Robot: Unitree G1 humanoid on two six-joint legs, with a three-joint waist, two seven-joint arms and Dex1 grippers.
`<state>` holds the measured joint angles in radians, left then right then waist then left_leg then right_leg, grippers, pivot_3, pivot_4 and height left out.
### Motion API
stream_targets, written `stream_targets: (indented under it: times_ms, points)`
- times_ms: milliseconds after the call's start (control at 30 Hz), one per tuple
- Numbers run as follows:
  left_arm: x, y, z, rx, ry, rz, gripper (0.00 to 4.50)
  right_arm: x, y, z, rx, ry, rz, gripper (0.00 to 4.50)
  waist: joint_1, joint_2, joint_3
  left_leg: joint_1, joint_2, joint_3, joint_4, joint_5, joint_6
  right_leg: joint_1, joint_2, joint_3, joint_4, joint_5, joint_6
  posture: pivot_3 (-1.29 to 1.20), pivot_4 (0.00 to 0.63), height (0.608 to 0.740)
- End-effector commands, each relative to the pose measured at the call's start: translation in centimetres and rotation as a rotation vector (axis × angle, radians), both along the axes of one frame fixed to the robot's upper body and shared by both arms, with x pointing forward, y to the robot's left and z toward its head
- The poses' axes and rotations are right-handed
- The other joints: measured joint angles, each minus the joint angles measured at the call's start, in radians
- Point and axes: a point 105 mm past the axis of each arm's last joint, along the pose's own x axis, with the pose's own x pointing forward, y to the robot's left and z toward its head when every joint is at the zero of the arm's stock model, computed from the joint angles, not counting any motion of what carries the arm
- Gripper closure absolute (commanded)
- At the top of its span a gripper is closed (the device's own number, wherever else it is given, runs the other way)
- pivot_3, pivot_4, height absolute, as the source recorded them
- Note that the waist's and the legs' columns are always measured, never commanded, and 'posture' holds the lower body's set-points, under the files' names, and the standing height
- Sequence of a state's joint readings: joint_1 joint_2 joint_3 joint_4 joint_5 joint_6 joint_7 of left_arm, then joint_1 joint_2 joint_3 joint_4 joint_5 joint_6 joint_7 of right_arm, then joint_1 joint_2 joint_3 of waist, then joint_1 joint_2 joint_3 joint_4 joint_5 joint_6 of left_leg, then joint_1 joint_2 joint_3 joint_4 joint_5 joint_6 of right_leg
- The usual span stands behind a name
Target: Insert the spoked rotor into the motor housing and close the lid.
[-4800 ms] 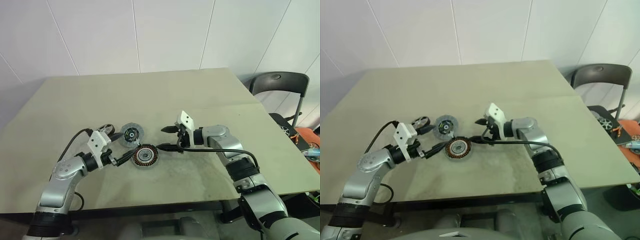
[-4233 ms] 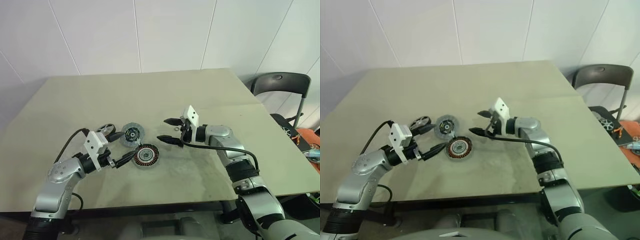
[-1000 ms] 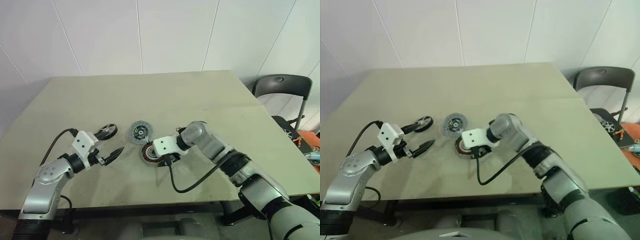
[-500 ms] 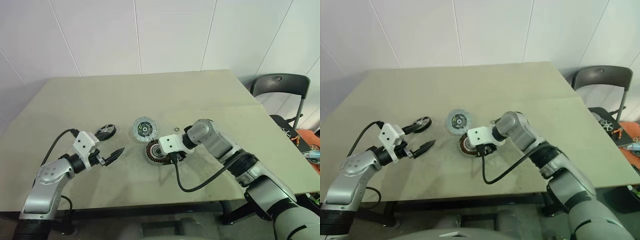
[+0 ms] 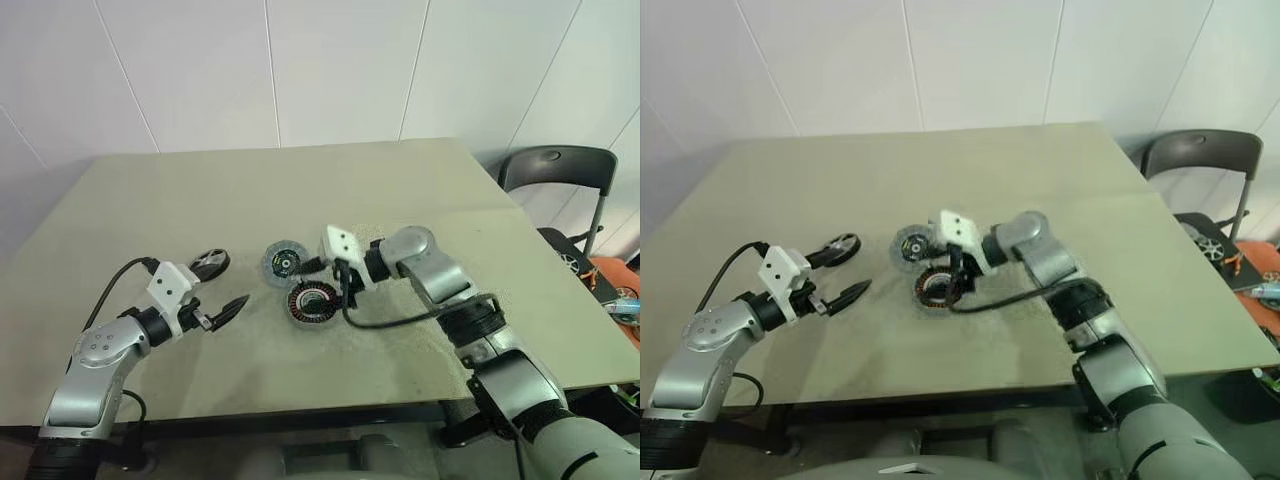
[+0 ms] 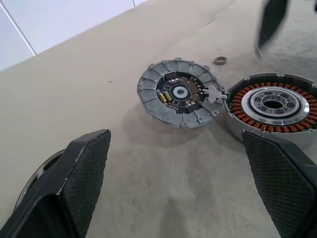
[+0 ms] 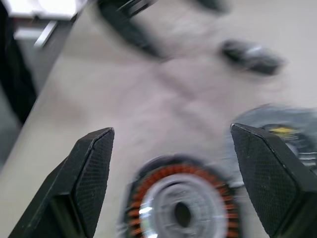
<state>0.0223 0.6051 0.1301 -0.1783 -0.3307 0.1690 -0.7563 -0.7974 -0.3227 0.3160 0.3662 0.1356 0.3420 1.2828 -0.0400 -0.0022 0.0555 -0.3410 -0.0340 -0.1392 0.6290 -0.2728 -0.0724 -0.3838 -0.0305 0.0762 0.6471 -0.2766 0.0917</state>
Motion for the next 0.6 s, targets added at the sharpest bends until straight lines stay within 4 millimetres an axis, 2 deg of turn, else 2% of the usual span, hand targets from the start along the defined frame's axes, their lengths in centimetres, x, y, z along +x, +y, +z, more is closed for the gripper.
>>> stream_targets:
  times_ms: [33, 133, 233, 400, 600]
  points:
    - [0.3, -0.6, 1.6, 0.002, -0.063, -0.025, 0.0, 3.0, -1.2, 1.7, 0.098, -0.007, -0.184, 0.58, 0.0, 0.0, 0.0, 0.0, 0.0, 0.0, 0.0, 0.0, 0.0, 0.0, 0.0, 0.0, 0.0, 0.0, 0.0, 0.0, 0.0, 0.74]
    - [0.4, -0.8, 1.6, 0.0, -0.063, -0.031, 0.0, 5.7, -3.0, 0.4, 0.058, -0.023, -0.386, 0.58, -0.003, 0.0, 0.0, 0.0, 0.0, 0.001, 0.0, 0.0, 0.0, -0.001, 0.0, 0.0, 0.0, 0.0, -0.001, 0.0, 0.0, 0.74]
    - [0.6, -0.8, 1.6, -0.001, -0.064, -0.036, 0.0, 7.4, -4.9, -1.7, -0.026, -0.019, -0.542, 0.58, -0.004, 0.0, 0.0, 0.0, 0.0, 0.001, -0.001, 0.0, 0.0, -0.002, 0.0, 0.0, 0.0, 0.0, -0.002, 0.0, 0.0, 0.74]
    - [0.7, -0.9, 1.5, 0.001, -0.067, -0.042, 0.0, 8.1, -6.5, -4.2, -0.078, 0.035, -0.657, 0.58, -0.007, 0.0, 0.0, -0.007, 0.0, 0.002, -0.001, 0.0, 0.0, -0.008, 0.0, 0.001, 0.0, 0.002, -0.001, 0.0, 0.0, 0.74]
    - [0.8, -1.1, 1.5, 0.001, -0.071, -0.05, 0.0, 8.4, -7.3, -5.5, -0.069, 0.079, -0.739, 0.58, -0.006, 0.0, 0.0, -0.012, 0.0, 0.001, 0.0, 0.0, 0.0, -0.012, 0.0, 0.001, 0.001, 0.002, -0.001, 0.0, 0.0, 0.74]
